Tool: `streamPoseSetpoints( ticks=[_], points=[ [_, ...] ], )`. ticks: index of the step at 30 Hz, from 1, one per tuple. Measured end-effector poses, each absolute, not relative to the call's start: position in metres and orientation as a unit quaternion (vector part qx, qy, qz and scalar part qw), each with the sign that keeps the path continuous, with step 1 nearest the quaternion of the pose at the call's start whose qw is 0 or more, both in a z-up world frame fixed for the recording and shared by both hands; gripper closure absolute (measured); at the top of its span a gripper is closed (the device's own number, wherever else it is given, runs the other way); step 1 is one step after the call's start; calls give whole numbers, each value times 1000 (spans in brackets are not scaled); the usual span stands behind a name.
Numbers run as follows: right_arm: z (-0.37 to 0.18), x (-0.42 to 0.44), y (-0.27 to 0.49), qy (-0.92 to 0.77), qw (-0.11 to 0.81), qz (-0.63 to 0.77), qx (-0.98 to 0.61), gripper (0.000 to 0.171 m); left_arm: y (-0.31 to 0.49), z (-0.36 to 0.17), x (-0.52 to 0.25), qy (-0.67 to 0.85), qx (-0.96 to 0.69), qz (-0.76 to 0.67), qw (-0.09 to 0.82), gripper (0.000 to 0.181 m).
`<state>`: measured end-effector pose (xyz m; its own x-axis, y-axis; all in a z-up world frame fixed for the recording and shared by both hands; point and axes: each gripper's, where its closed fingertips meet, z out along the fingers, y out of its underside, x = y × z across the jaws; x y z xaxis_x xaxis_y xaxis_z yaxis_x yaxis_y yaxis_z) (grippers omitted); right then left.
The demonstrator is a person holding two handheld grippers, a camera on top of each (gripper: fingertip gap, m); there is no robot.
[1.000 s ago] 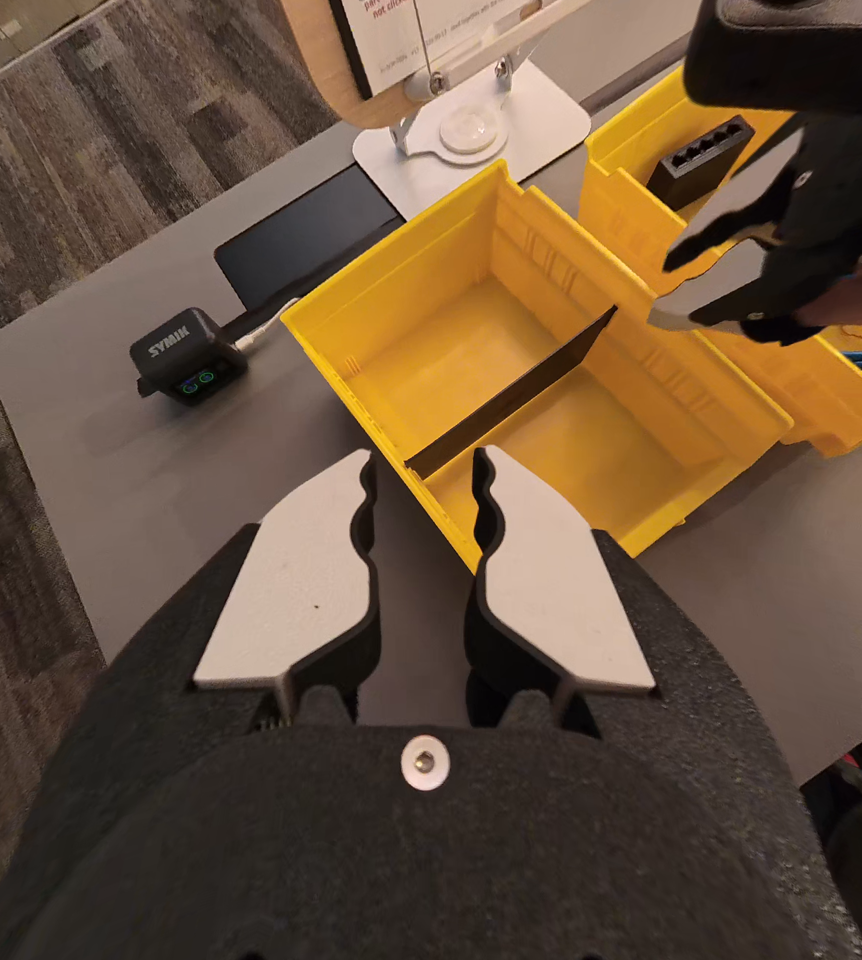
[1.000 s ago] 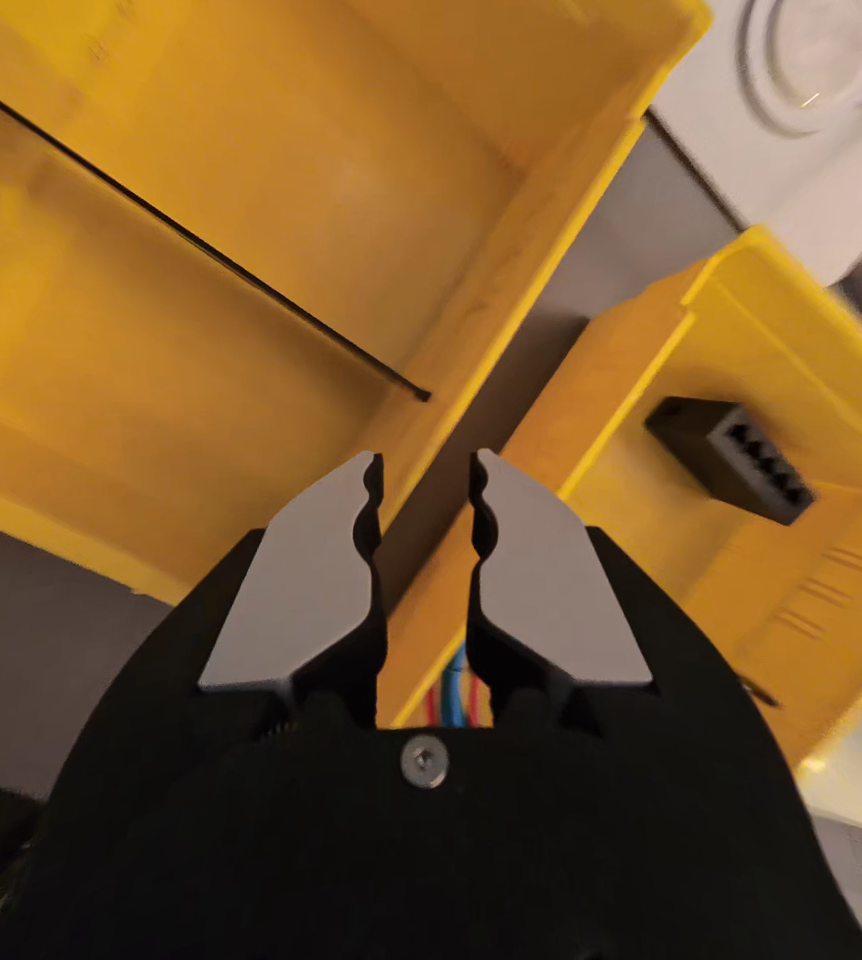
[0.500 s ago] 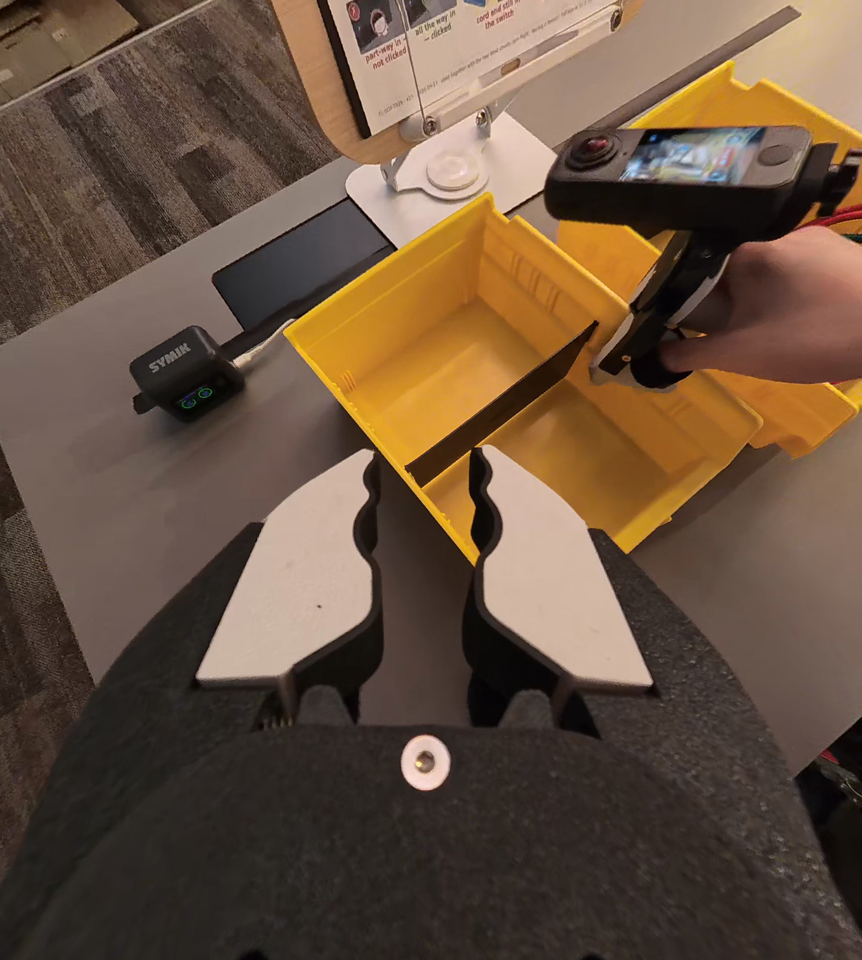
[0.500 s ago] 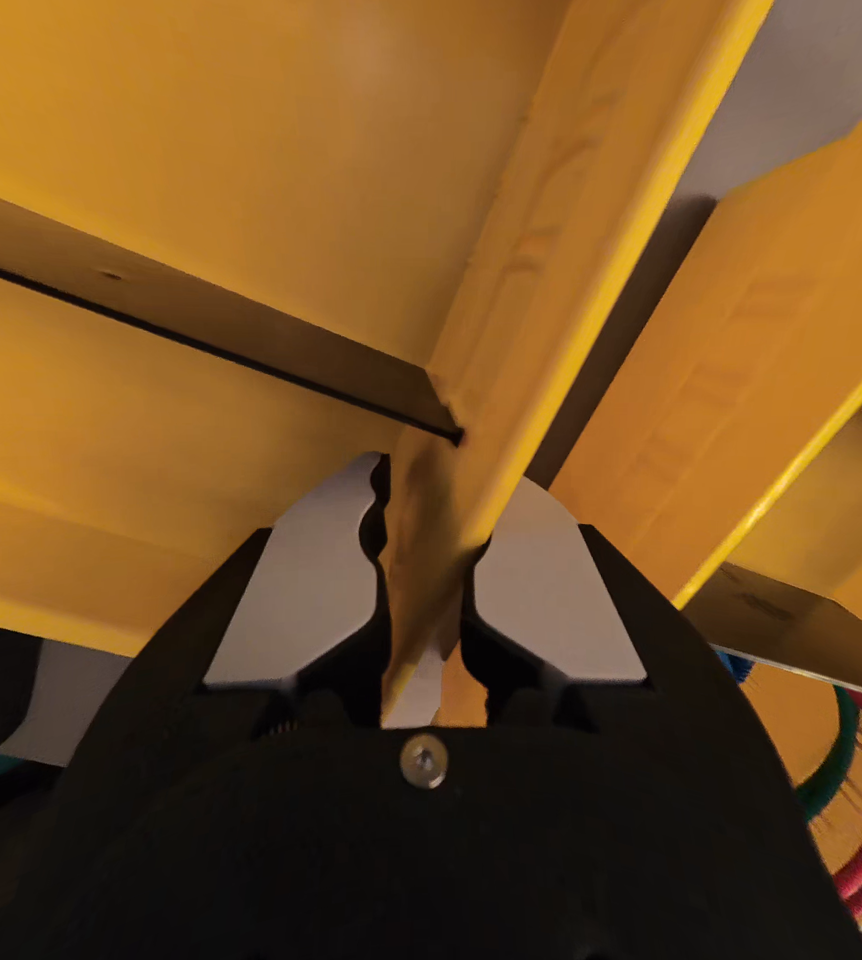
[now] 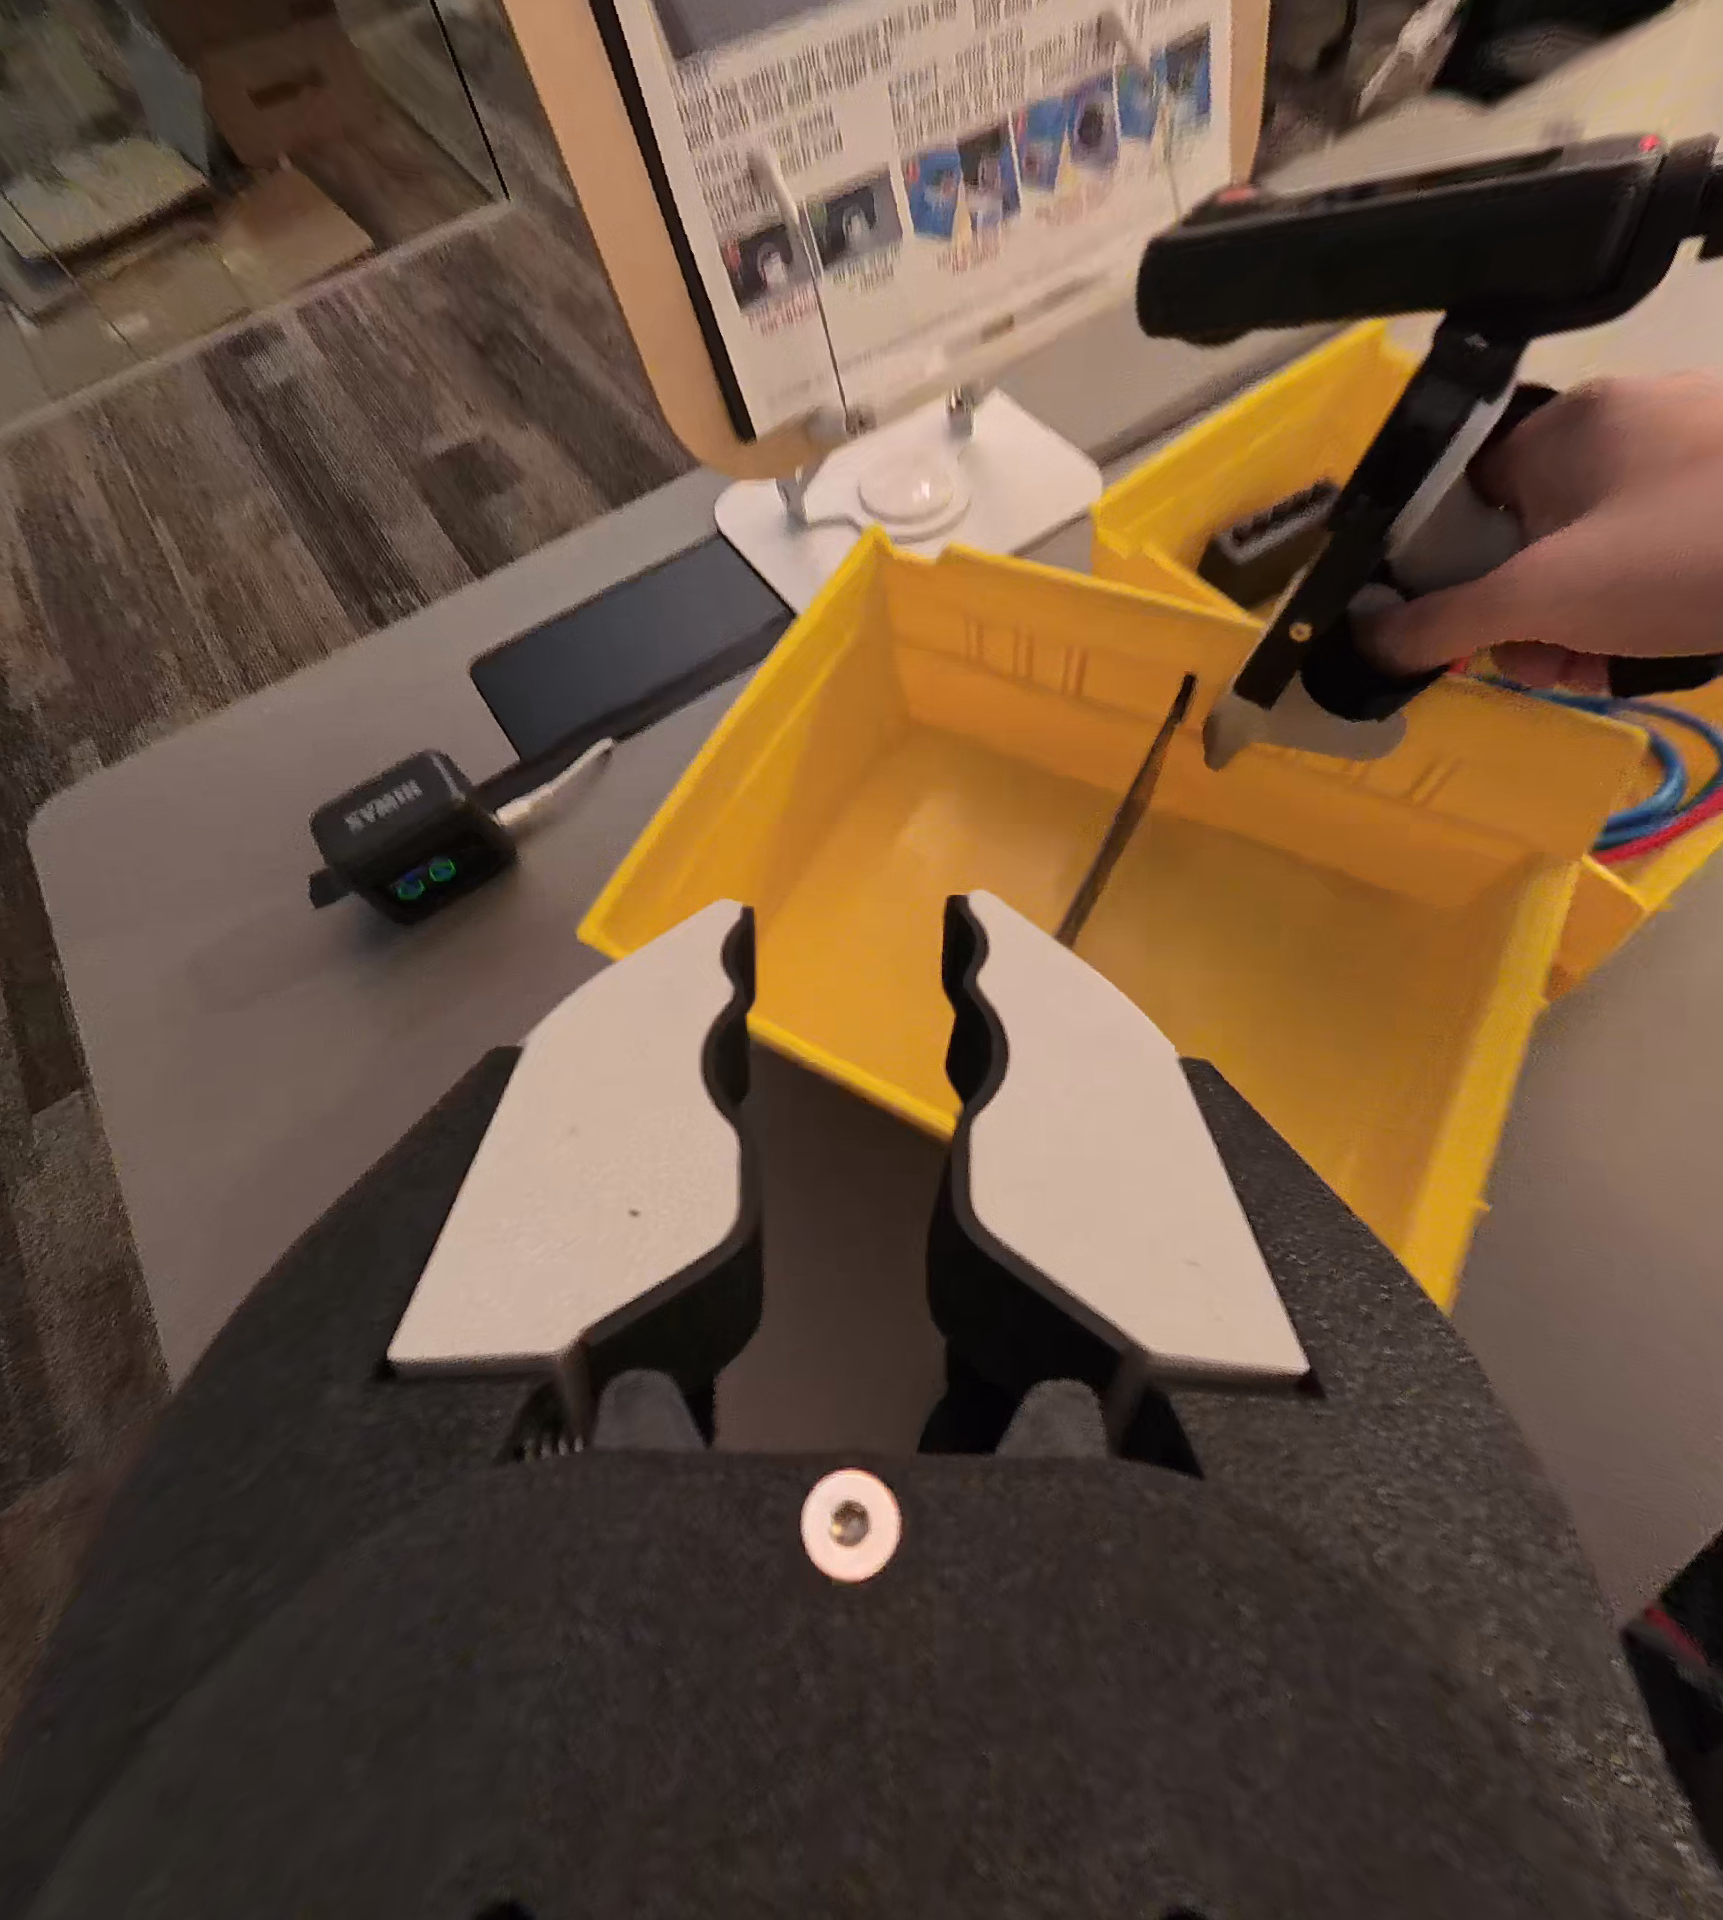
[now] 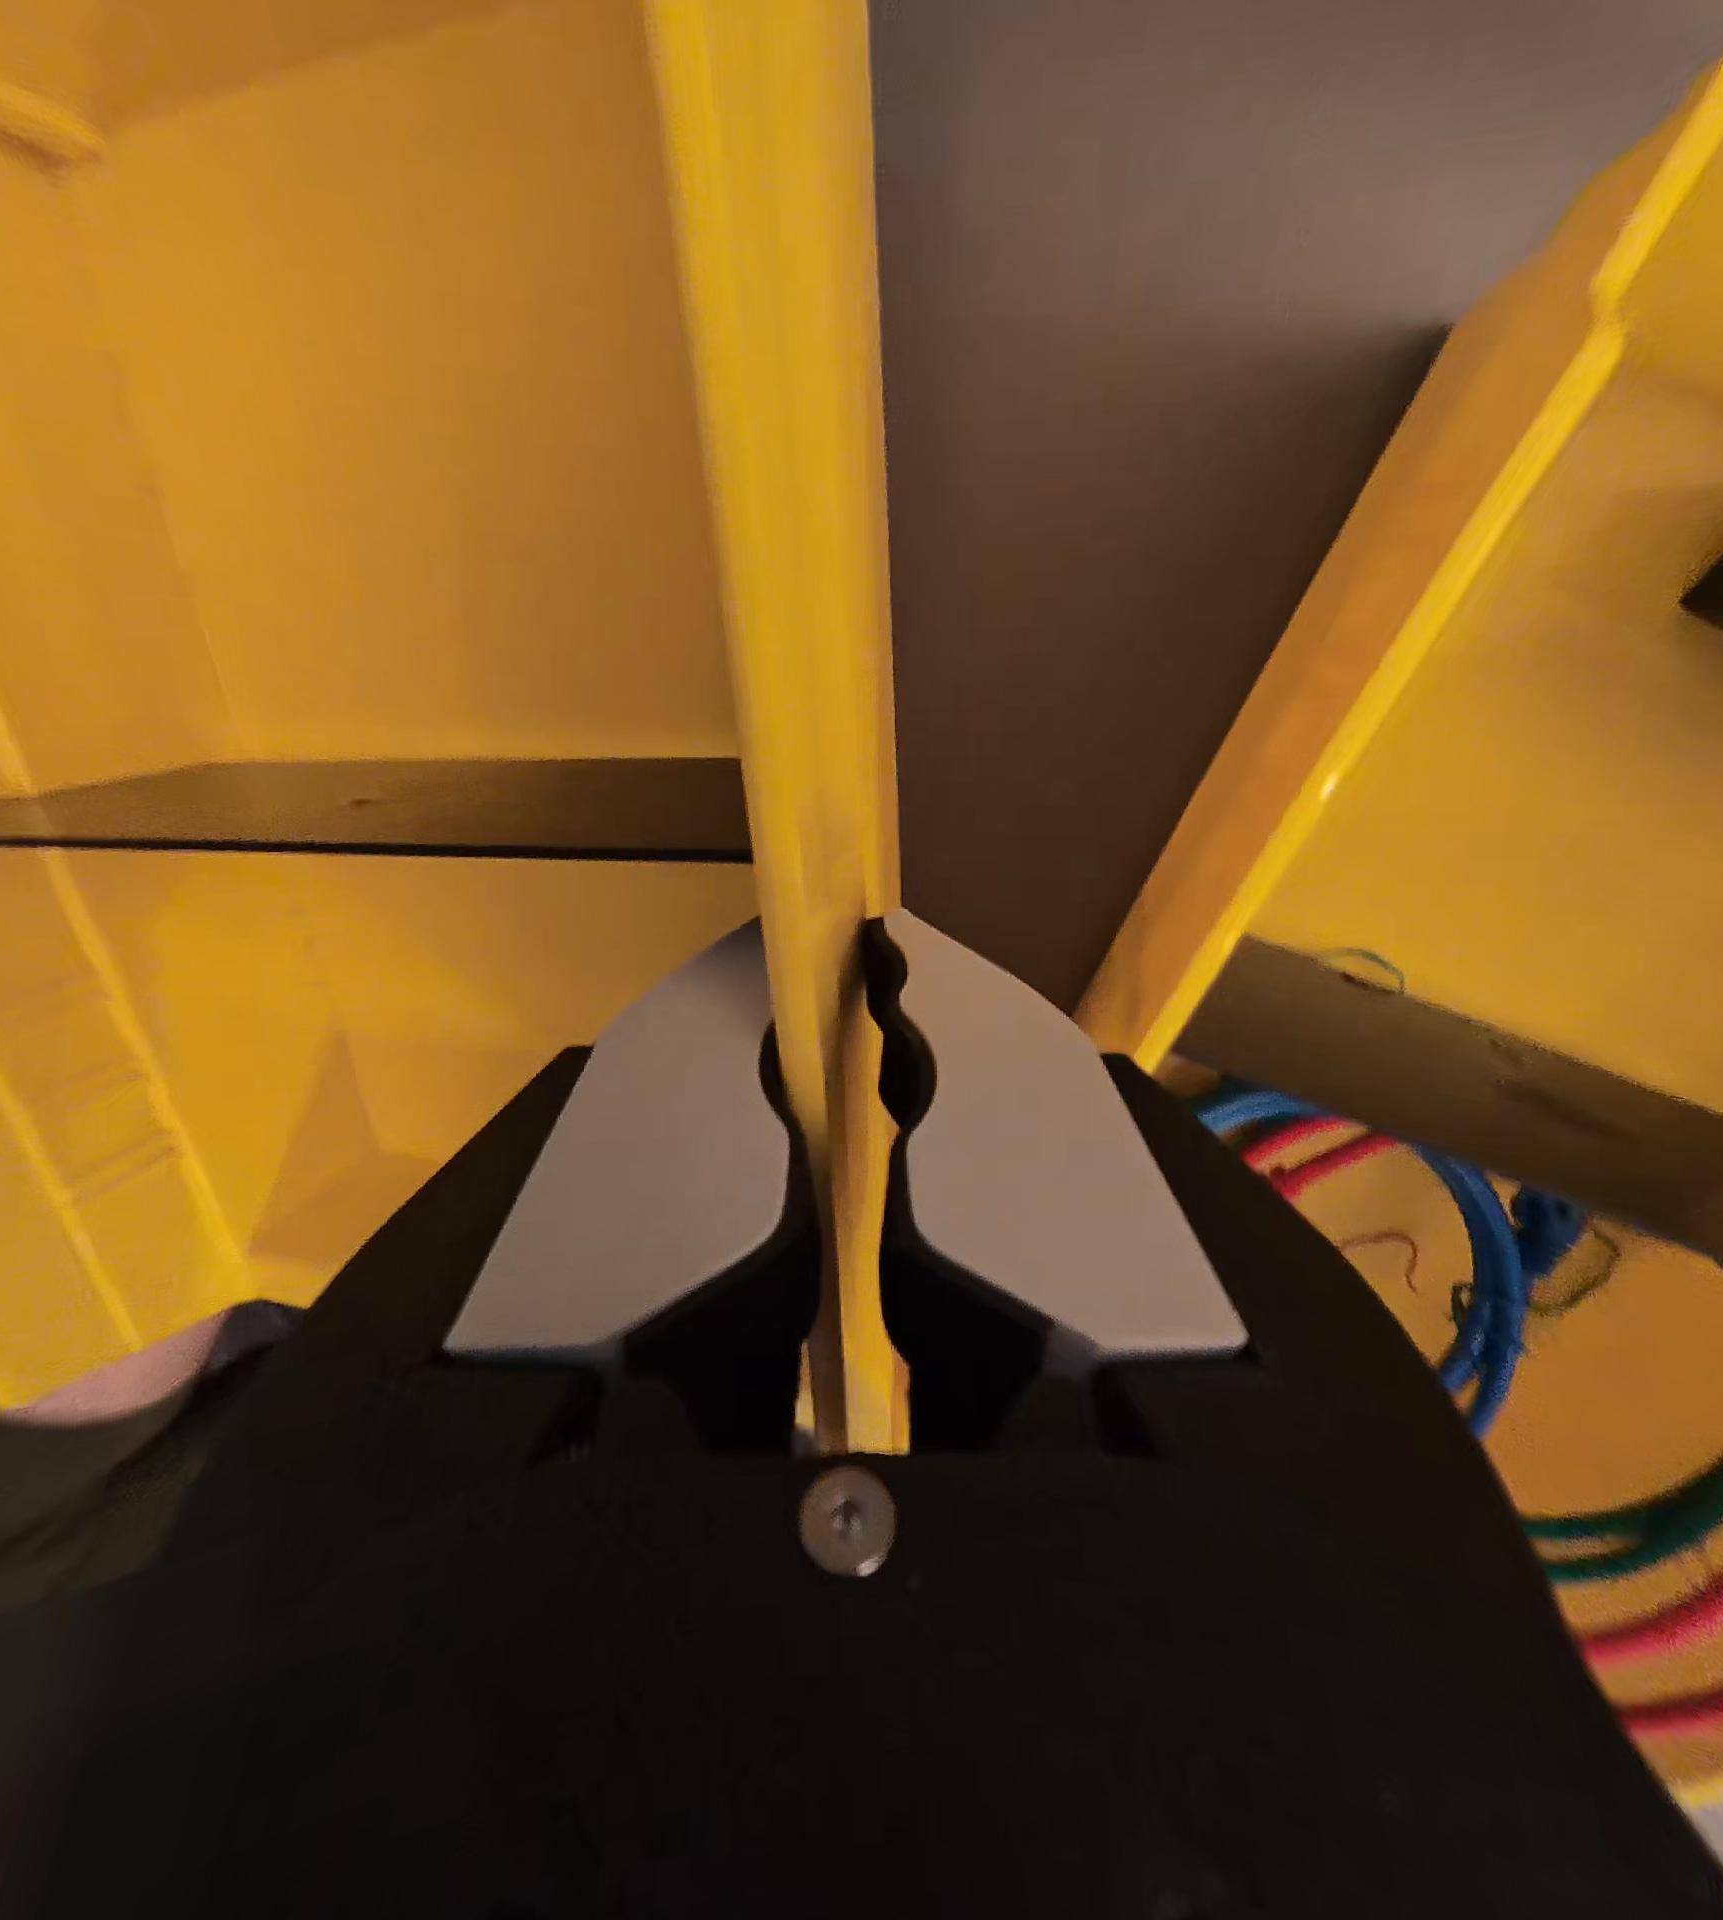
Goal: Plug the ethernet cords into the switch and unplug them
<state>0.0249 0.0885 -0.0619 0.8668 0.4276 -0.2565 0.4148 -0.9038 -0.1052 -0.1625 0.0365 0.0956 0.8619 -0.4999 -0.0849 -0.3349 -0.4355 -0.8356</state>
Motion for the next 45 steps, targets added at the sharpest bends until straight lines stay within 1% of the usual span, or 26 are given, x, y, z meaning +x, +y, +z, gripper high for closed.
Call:
streamPoseSetpoints(
  ticks=[2, 4, 7, 9, 11, 15, 17, 20, 22, 25, 27, 29, 30, 32, 34, 37, 39, 41, 42, 43, 45],
  points=[
    [-37, 33, 83, -233, 15, 151, -961, 165, 36, 115, -160, 228, -822, -98, 512, 141],
    [-10, 48, 79, -225, 7, 174, -959, 164, 30, 139, -157, 210, -791, -117, 562, 141],
    [31, 87, 81, -201, 20, 207, -957, 164, 16, 166, -145, 200, -745, -144, 620, 141],
    [56, 127, 86, -182, 42, 222, -957, 164, 9, 166, -133, 223, -741, -144, 617, 139],
    [76, 177, 91, -153, 67, 232, -958, 164, 9, 154, -117, 253, -752, -135, 594, 134],
    [87, 295, 97, -81, 101, 232, -964, 164, 22, 117, -88, 301, -793, -87, 522, 129],
    [77, 357, 100, -39, 109, 206, -972, 166, 30, 98, -69, 326, -807, -60, 489, 127],
    [50, 429, 101, 5, 122, 174, -977, 164, 34, 70, -33, 389, -808, -44, 440, 122],
    [24, 463, 101, 28, 120, 161, -979, 163, 41, 56, -10, 411, -804, -40, 427, 125],
    [-22, 490, 97, 50, 93, 197, -975, 163, 55, 34, 36, 435, -789, -64, 428, 130],
    [-48, 501, 97, 55, 83, 216, -971, 164, 65, 20, 67, 442, -774, -90, 444, 130],
    [-69, 513, 101, 59, 82, 222, -970, 165, 76, 4, 84, 437, -772, -103, 449, 127],
    [-77, 515, 105, 63, 84, 234, -966, 164, 83, -4, 85, 429, -779, -96, 447, 124],
    [-90, 519, 113, 57, 98, 230, -967, 159, 98, -15, 74, 412, -796, -72, 438, 111],
    [-100, 525, 124, 44, 118, 187, -974, 158, 102, -17, 68, 390, -809, -109, 427, 106],
    [-106, 527, 133, 33, 134, 120, -983, 162, 96, -13, 71, 349, -816, -219, 405, 106],
    [-106, 510, 137, 19, 156, 142, -977, 160, 93, -20, 68, 319, -833, -250, 376, 104],
    [-118, 496, 129, 22, 127, 165, -978, 161, 81, -31, 78, 319, -838, -295, 330, 109],
    [-122, 492, 125, 6, 97, 170, -981, 161, 80, -39, 78, 319, -850, -287, 307, 113],
    [-120, 491, 127, -12, 98, 162, -982, 162, 83, -47, 76, 317, -861, -268, 292, 110],
    [-118, 494, 129, -47, 113, 143, -982, 163, 84, -57, 74, 311, -883, -239, 257, 115]
  ],
)
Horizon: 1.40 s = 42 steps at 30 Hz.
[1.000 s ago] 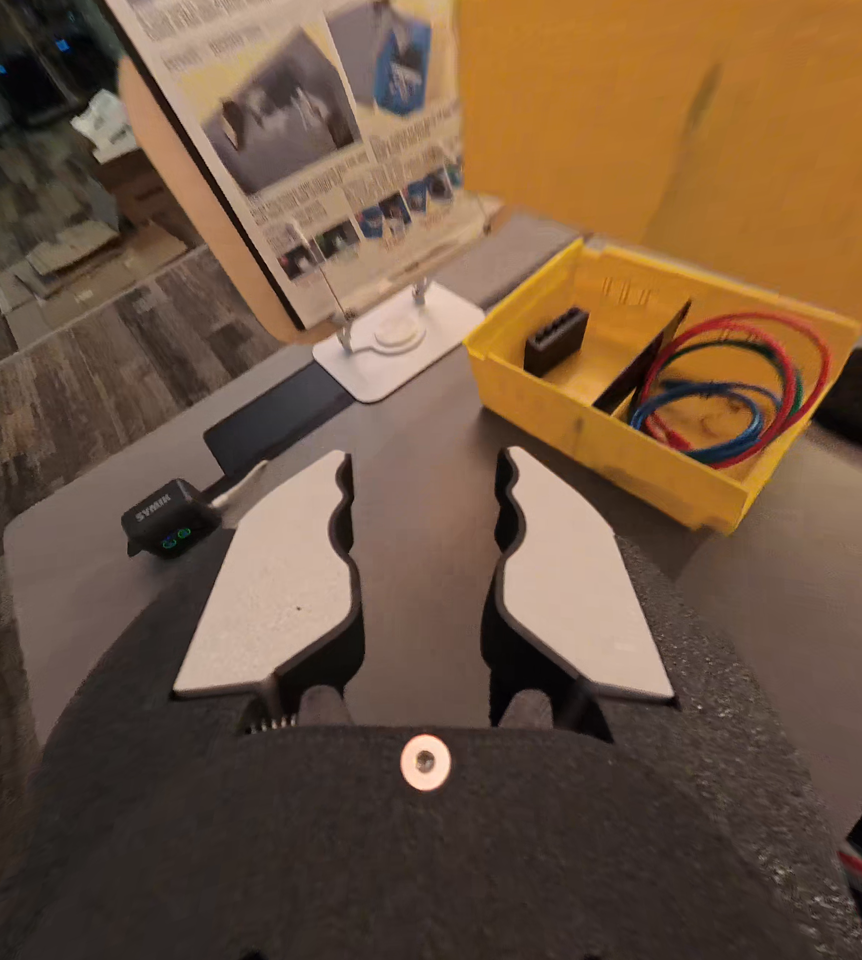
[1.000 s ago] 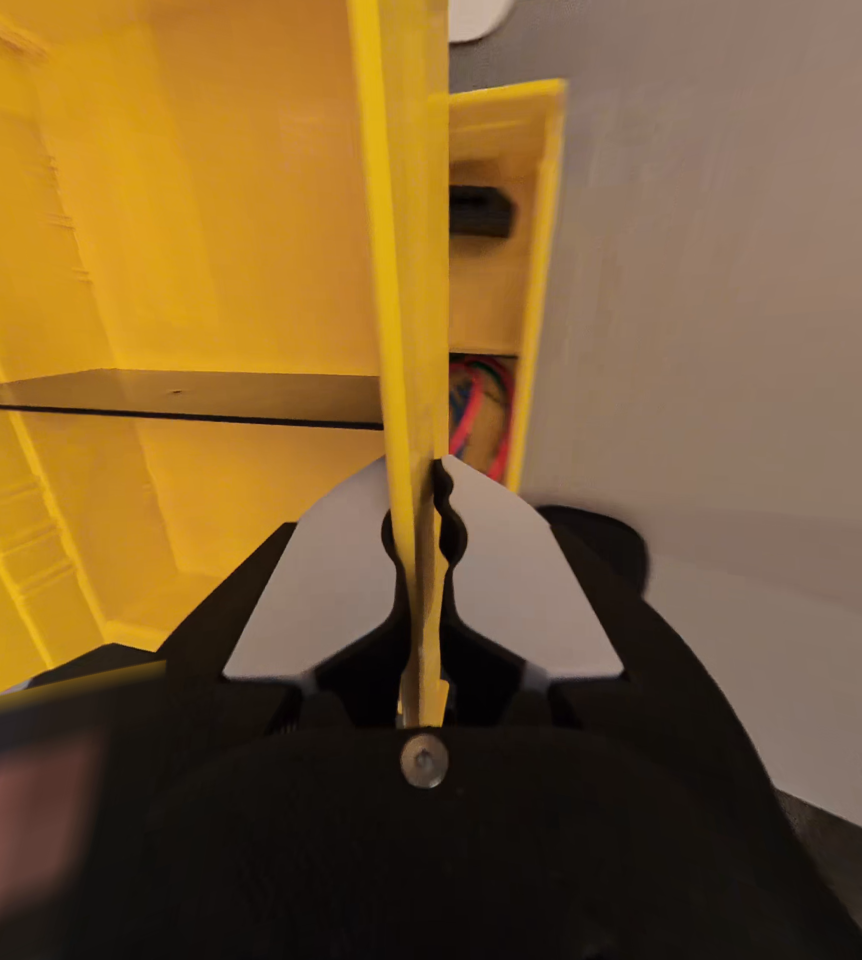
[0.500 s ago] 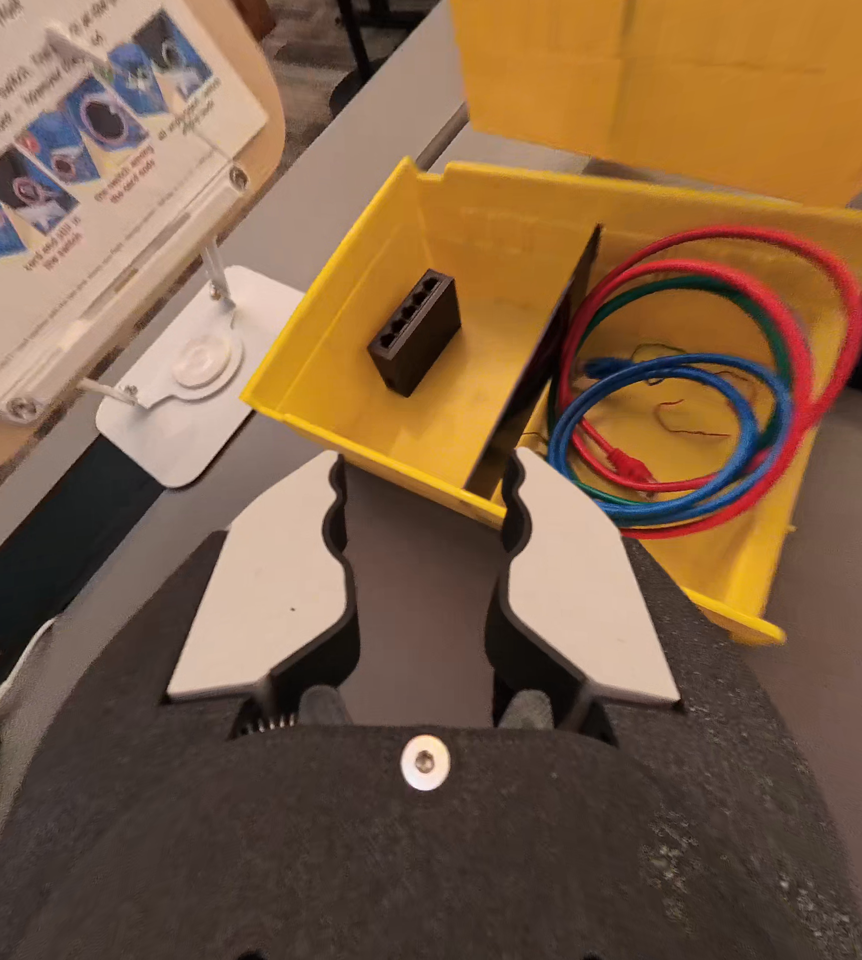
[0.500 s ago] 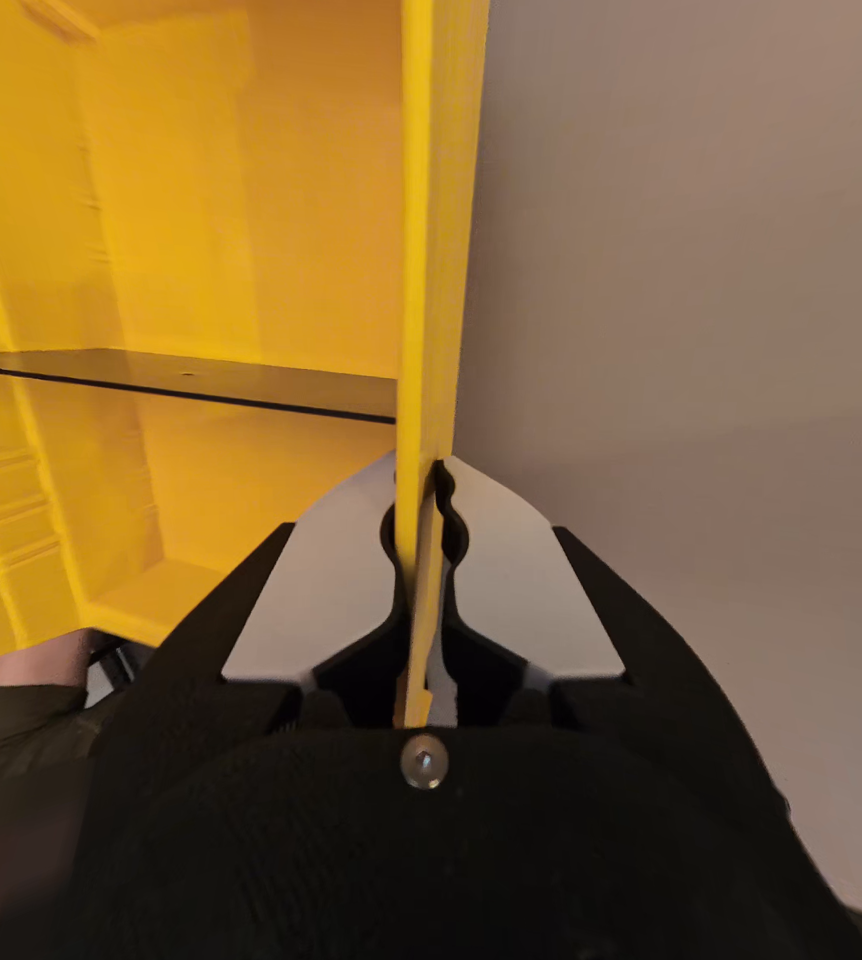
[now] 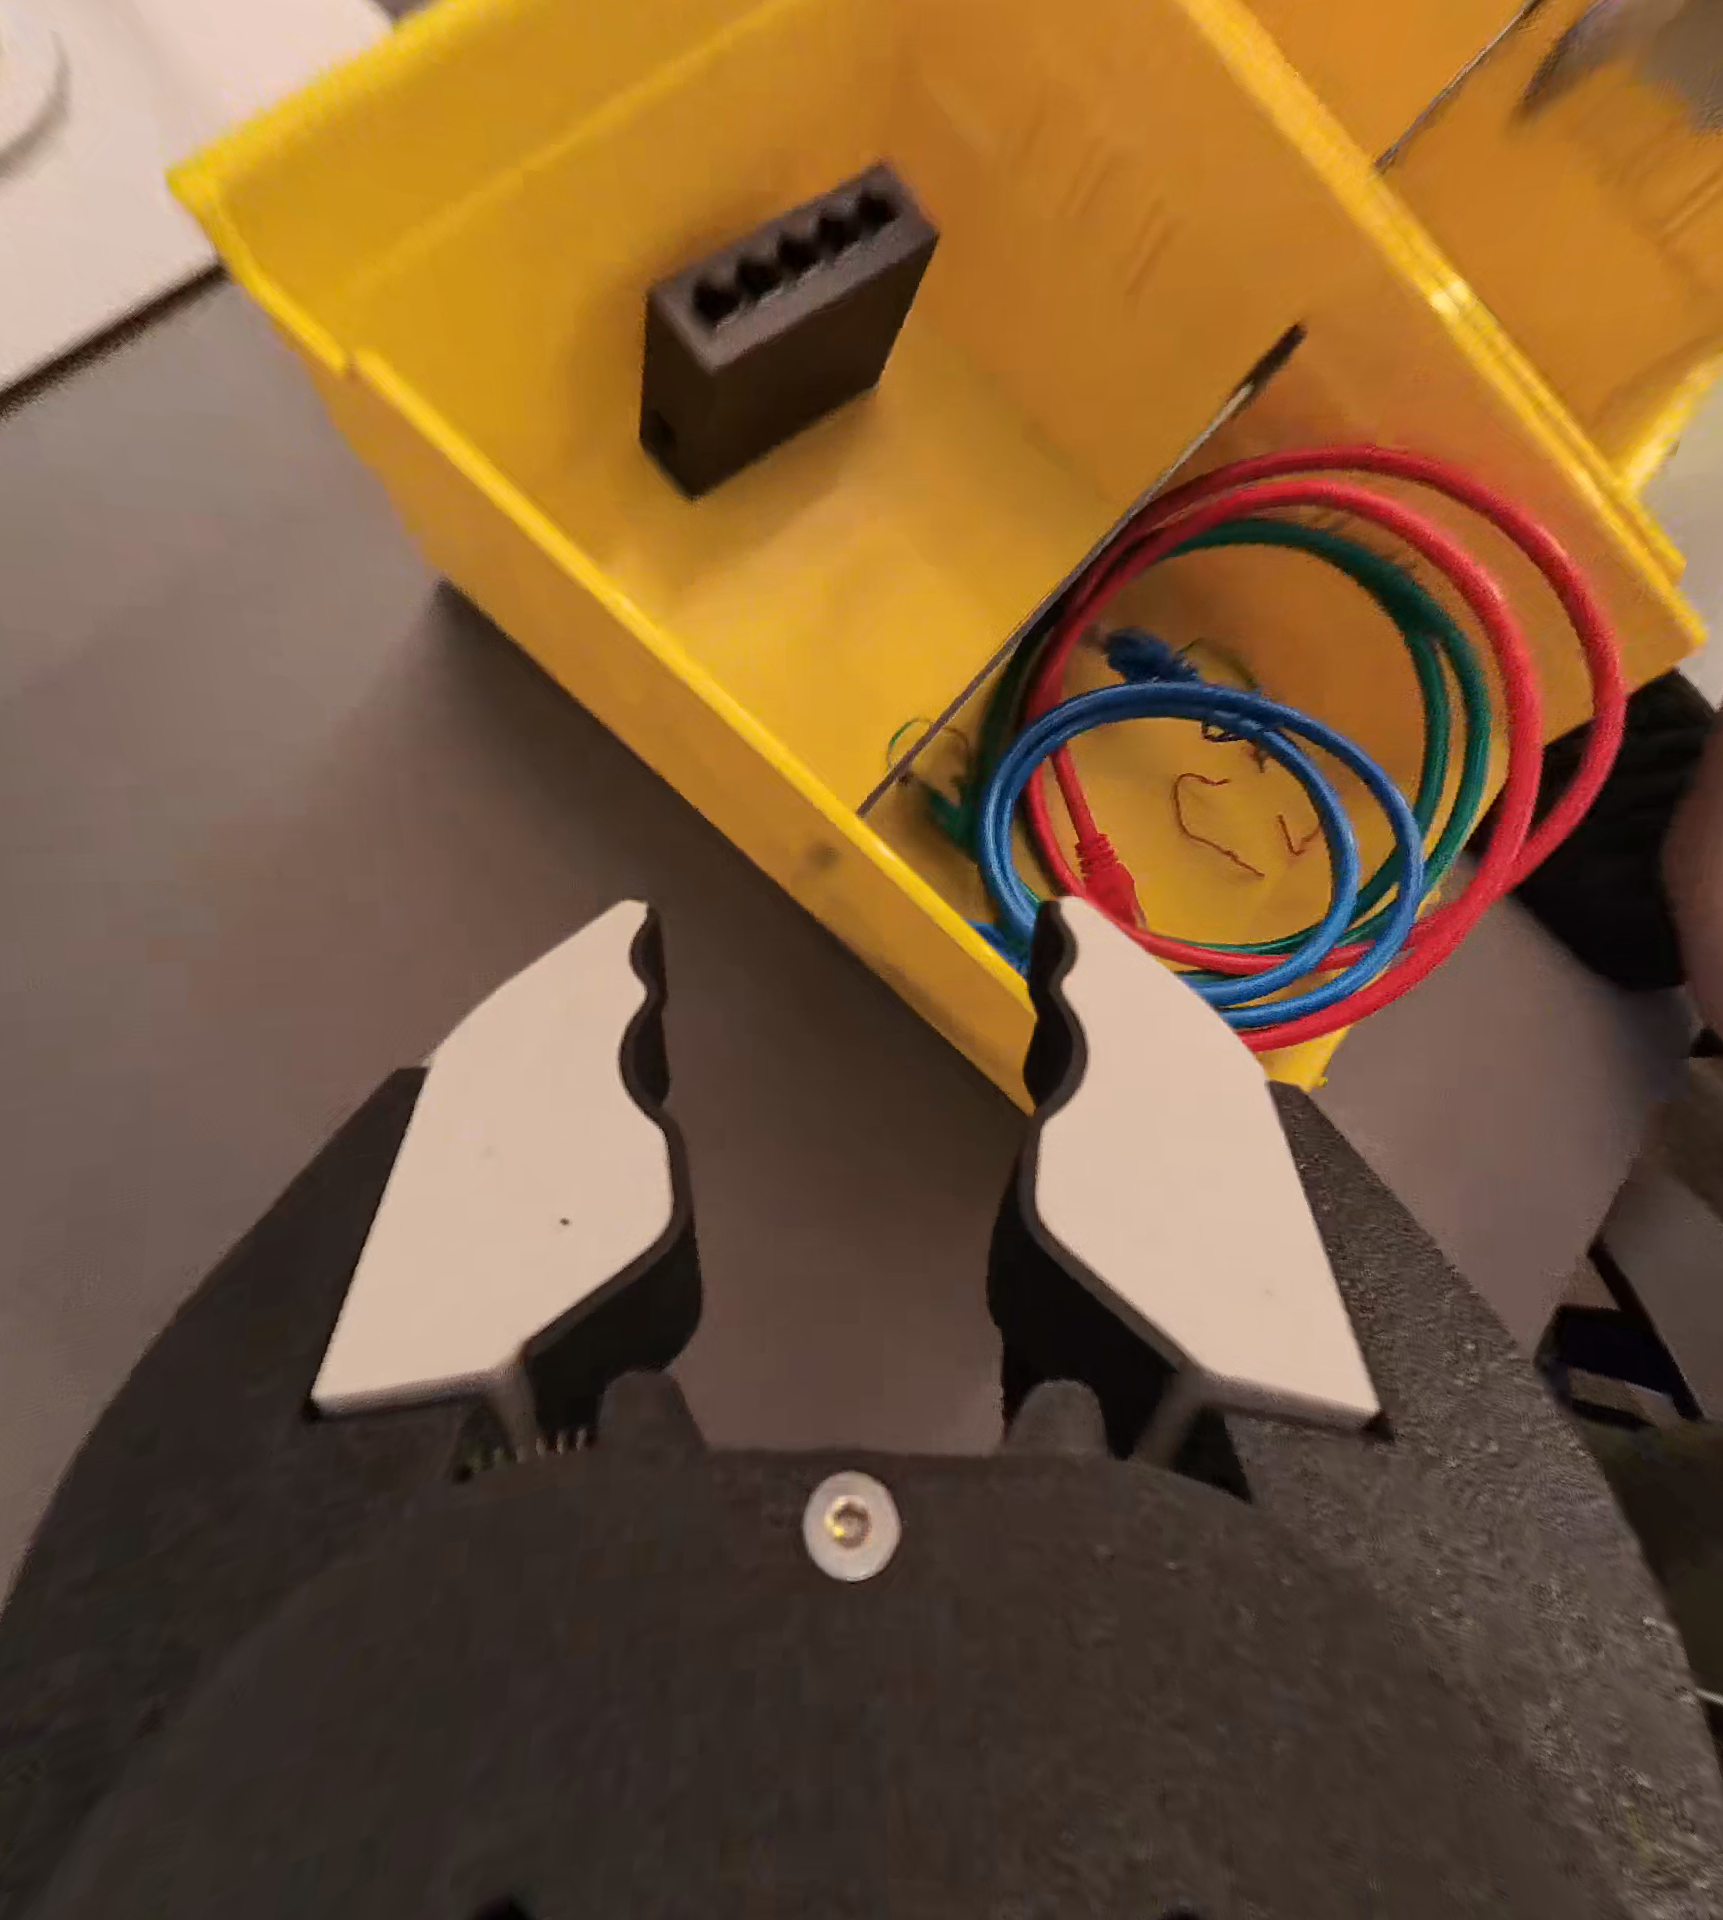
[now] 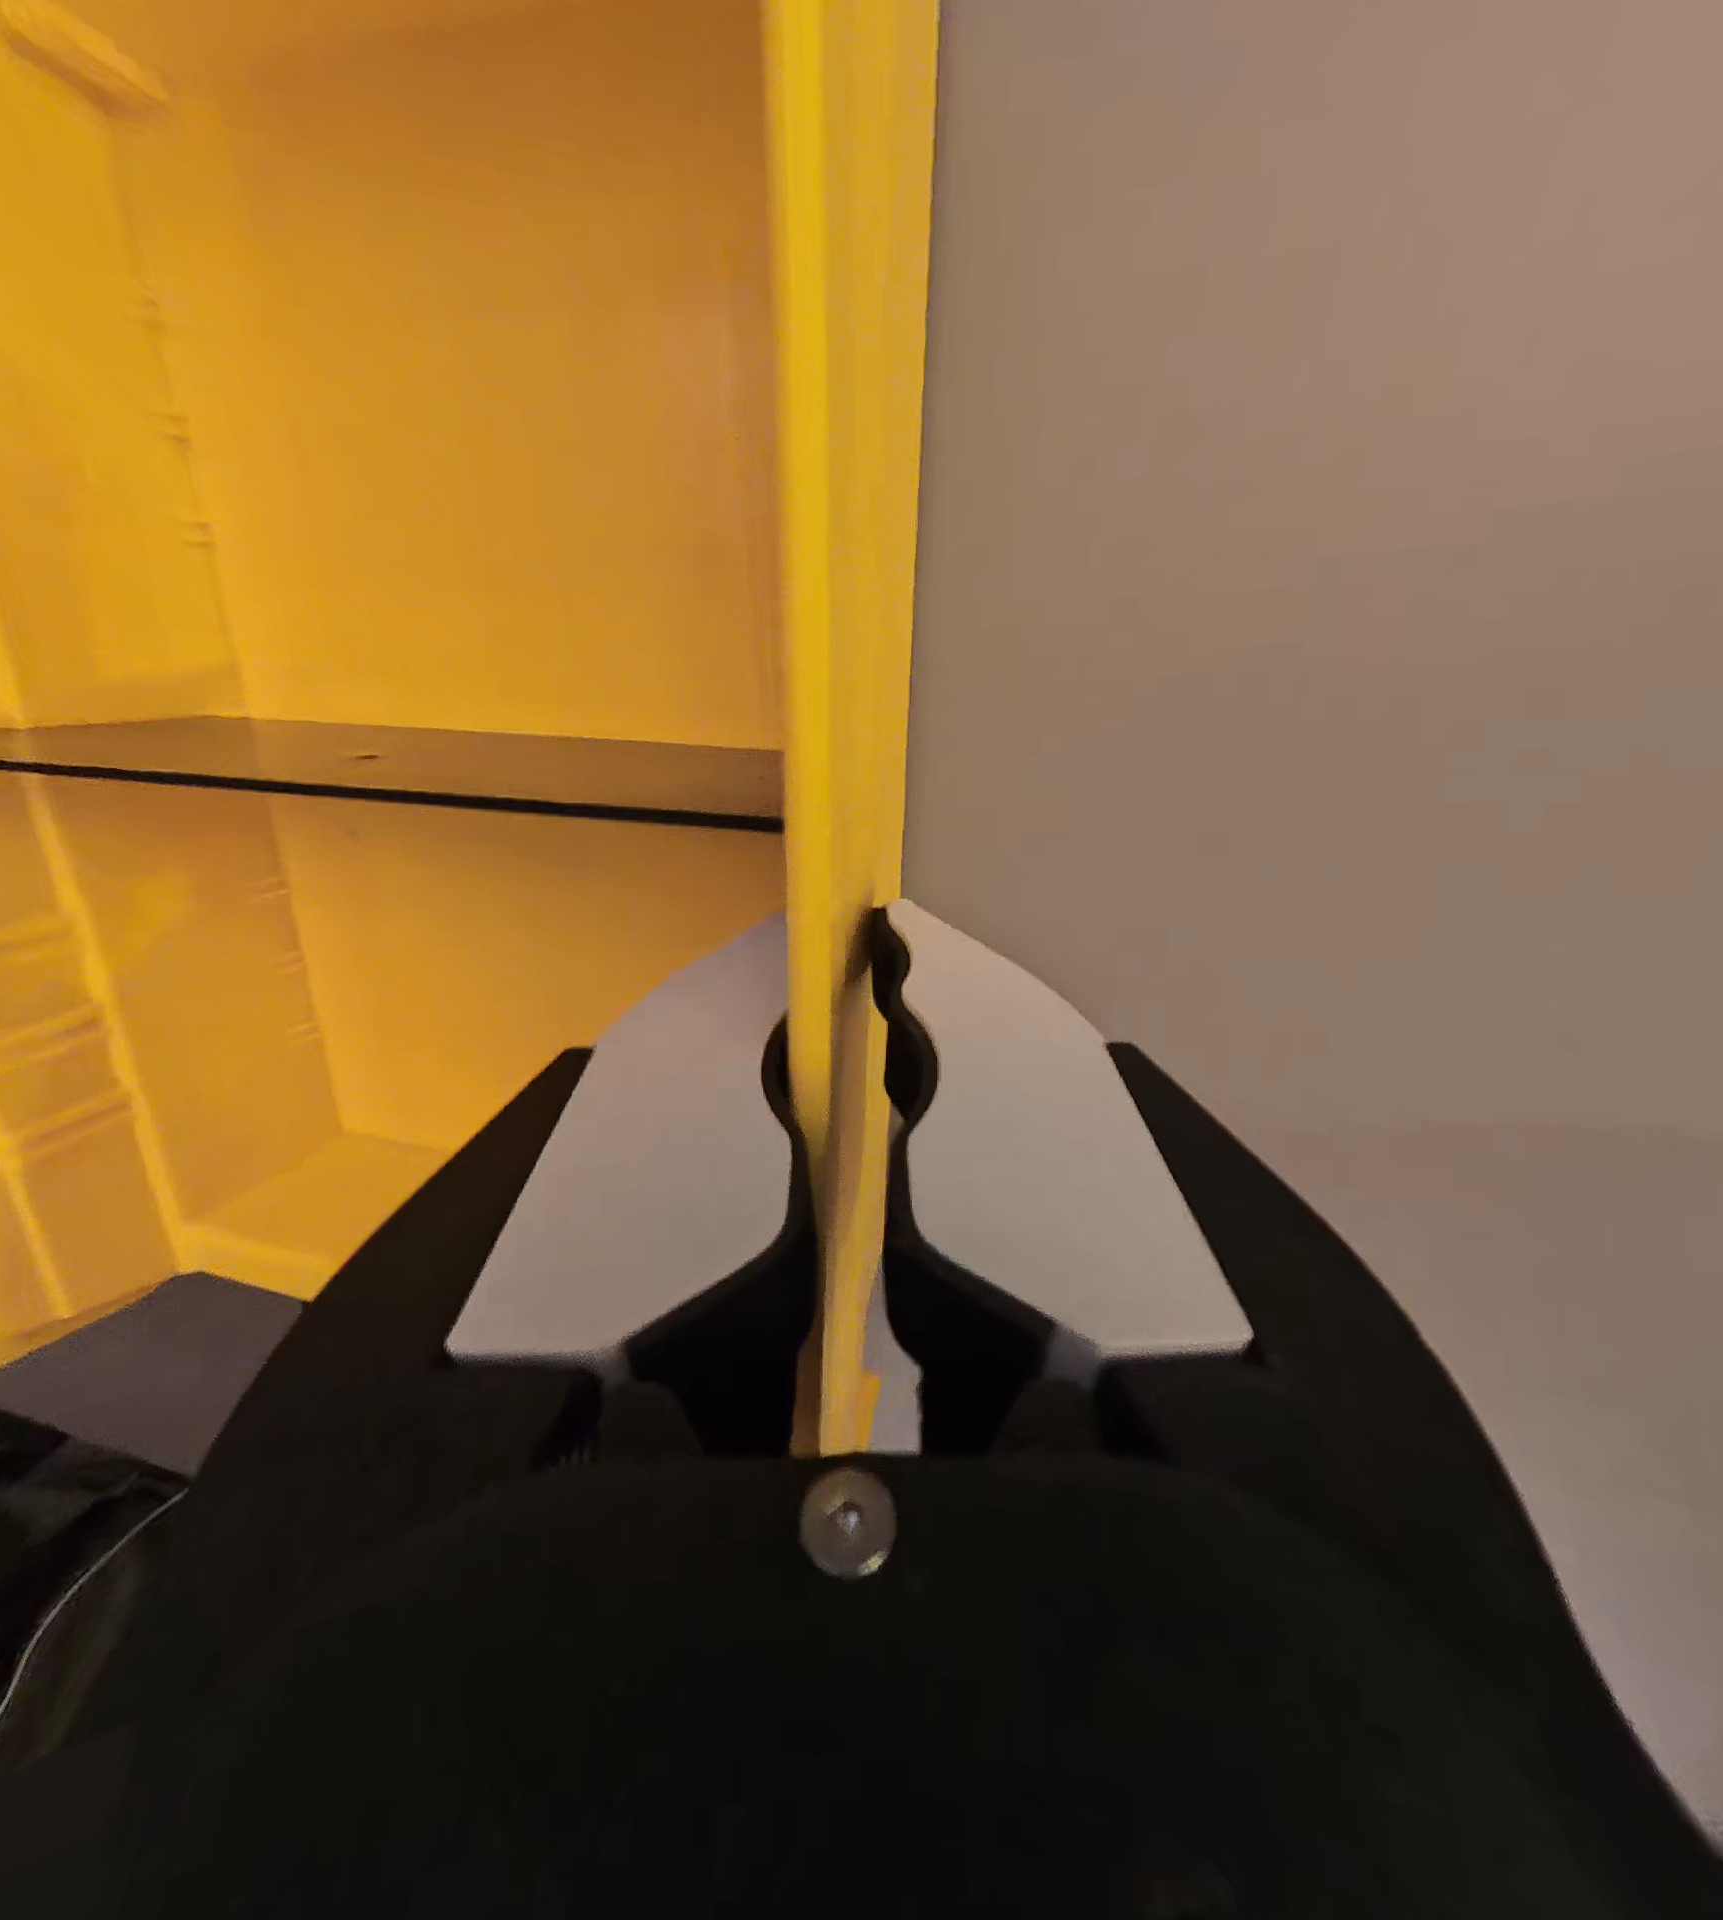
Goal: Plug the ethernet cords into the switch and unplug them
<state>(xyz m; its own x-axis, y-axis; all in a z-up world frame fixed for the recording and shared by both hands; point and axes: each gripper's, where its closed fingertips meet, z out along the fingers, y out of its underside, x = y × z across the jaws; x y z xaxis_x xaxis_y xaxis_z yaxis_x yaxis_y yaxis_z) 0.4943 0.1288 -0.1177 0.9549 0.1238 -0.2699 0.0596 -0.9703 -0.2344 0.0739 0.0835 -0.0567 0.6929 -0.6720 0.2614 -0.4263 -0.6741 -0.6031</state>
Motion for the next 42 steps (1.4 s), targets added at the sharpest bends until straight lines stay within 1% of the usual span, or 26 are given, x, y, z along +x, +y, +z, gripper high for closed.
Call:
streamPoseSetpoints(
  ticks=[2, 4, 7, 8, 9, 11, 12, 13, 14, 15, 18, 20, 23, 25, 29, 36, 40, 42],
  points=[
    [-120, 497, 126, -33, 106, 155, -982, 162, 80, -59, 78, 289, -901, -238, 219, 118],
    [-120, 500, 124, -18, 110, 168, -980, 161, 81, -64, 77, 268, -923, -211, 176, 116],
    [-120, 503, 121, -22, 105, 161, -981, 161, 81, -80, 65, 255, -953, -136, 87, 108],
    [-120, 504, 121, -26, 104, 159, -981, 161, 80, -83, 66, 243, -959, -131, 65, 113],
    [-120, 504, 120, -30, 103, 157, -982, 161, 78, -84, 70, 233, -962, -133, 46, 123],
    [-120, 503, 120, -32, 102, 159, -981, 161, 74, -90, 75, 237, -965, -115, 8, 137],
    [-120, 502, 120, -34, 103, 161, -981, 161, 70, -93, 79, 257, -961, -105, -14, 156],
    [-120, 502, 120, -35, 102, 163, -981, 160, 68, -96, 82, 265, -959, -92, -30, 161],
    [-120, 502, 119, -36, 101, 164, -981, 160, 69, -98, 83, 261, -961, -77, -38, 159],
    [-120, 501, 119, -35, 99, 166, -981, 160, 70, -97, 83, 256, -963, -69, -49, 162],
    [-118, 491, 115, -35, 79, 185, -979, 158, 75, -97, 77, 224, -968, -91, -62, 173],
    [-117, 475, 114, -47, 66, 212, -974, 154, 78, -96, 69, 199, -970, -120, -67, 176],
    [-115, 455, 119, -81, 60, 230, -968, 152, 84, -95, 38, 206, -971, -102, -62, 177],
    [-115, 449, 122, -81, 56, 231, -968, 152, 95, -93, 9, 176, -978, -102, -31, 178],
    [-115, 441, 127, -77, 56, 230, -968, 153, 102, -94, -65, 97, -990, -106, 1, 176],
    [-114, 419, 140, -59, 56, 247, -966, 153, 87, -91, -194, -13, -995, -84, 44, 177],
    [-115, 426, 136, -58, 54, 240, -967, 153, 74, -90, -242, -74, -991, -96, 56, 177],
    [-115, 433, 136, -41, 57, 240, -968, 154, 70, -90, -258, -66, -992, -85, 63, 178]
  ],
)
